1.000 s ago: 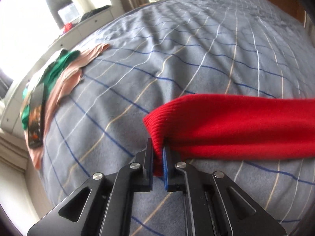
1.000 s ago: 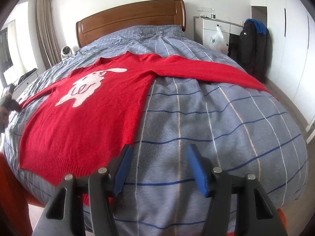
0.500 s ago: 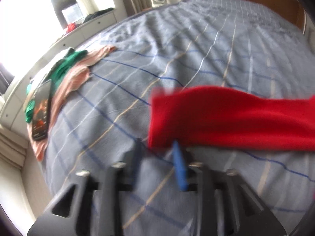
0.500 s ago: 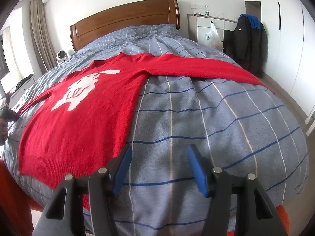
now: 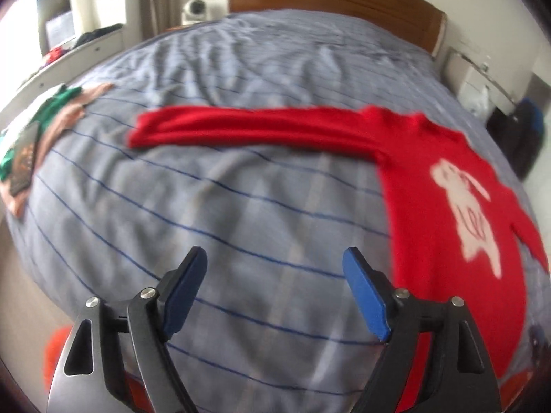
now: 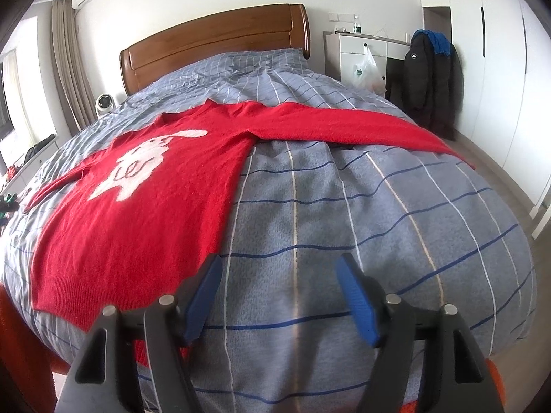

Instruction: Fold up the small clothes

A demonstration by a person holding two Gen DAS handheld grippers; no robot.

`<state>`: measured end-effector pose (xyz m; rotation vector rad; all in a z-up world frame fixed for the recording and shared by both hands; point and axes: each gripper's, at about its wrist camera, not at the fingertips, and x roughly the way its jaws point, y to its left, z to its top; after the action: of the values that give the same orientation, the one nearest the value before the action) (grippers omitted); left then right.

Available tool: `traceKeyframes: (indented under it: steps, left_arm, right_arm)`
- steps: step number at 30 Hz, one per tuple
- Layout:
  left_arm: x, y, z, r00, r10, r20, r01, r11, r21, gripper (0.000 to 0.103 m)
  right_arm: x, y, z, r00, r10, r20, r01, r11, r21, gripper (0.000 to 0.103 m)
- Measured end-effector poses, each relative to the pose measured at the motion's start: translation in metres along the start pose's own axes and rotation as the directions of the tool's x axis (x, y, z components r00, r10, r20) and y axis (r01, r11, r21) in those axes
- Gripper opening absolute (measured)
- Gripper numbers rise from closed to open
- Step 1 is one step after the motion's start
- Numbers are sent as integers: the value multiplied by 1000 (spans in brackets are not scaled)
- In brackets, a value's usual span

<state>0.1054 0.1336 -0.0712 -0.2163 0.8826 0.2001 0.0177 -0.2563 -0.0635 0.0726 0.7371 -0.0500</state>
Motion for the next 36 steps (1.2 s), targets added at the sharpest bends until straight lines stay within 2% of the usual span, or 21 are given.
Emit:
traceKeyframes:
  steps: [5,7,9,12,13,16,21,25,27,30,36]
  left_arm:
    - [23,-19,-11,999,53,-13,-51,994,92,84]
    - [36,-16,-14,996,71,-48,-67,994,82,84]
    - [42,-11,-18,997,56,-62,-52,997,65,87]
    - [43,-13,-21,997,73,-31,-70,995,76,95]
    - [44,-13,-23,997,73,-29,-70,994,78,96]
    - [48,-13,-25,997,75,-21,-73,995,73,99]
    - [52,-13,-28,997,83,-2,-82,994,78,102]
    - [52,-11,-30,997,78,7,-79,994,78,103]
    - [52,-13,-32,996,88,17,-90,992,84,103]
    - [54,-16,-32,994,104,24,-106,991,87,103]
    - [53,-16,-33,994,106,28,-108,990,88,103]
  right_arm:
    - [-2,-1,0,1000,-3,5,3,1000,4,69]
    - [-2,-3,1,1000,-5,8,5,1000,14,69]
    - [-4,-6,2,1000,-9,16,8,999,31,69]
    - [-8,-13,10,999,-27,47,24,998,55,70]
    - [-8,-15,13,998,-29,55,26,998,63,74]
    - [-5,-23,28,996,-42,77,36,996,78,77]
    - [24,-36,47,993,-85,79,78,993,87,77]
    - [55,-53,30,994,-109,1,107,982,158,78]
    - [58,-54,23,994,-111,15,107,983,147,78]
    - [61,-48,23,992,-124,11,122,986,114,84]
    - [64,-43,17,988,-155,26,152,985,78,87]
